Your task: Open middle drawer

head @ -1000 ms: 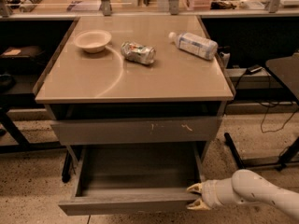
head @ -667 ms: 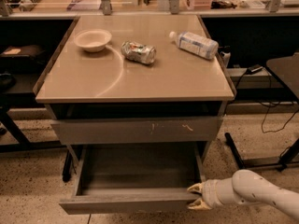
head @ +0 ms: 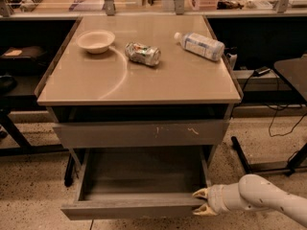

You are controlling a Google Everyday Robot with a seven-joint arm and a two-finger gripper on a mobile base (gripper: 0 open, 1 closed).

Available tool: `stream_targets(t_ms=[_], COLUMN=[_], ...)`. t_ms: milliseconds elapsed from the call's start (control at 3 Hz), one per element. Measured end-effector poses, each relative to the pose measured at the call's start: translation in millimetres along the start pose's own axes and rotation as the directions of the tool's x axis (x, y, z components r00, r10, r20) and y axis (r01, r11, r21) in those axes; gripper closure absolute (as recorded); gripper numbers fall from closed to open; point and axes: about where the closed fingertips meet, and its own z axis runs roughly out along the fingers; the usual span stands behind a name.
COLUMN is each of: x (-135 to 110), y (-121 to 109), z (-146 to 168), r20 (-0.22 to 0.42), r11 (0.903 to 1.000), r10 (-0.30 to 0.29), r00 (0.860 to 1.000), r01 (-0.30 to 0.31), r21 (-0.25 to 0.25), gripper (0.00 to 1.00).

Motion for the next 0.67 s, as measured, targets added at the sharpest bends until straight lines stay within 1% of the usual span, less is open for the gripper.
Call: stream_targets(t_ms=[333,667], x=[0.1,1.9], y=[11.0,27.9], z=[-3.6,-5.5], r20=[0.044,0.075], r11=[0.9995,0.9985], r10=[-0.008,-0.005], r00=[0.999,0.997], r01=[0.009,0.009], r21=[-0.029,-0.053], gripper=[0.39,0.42])
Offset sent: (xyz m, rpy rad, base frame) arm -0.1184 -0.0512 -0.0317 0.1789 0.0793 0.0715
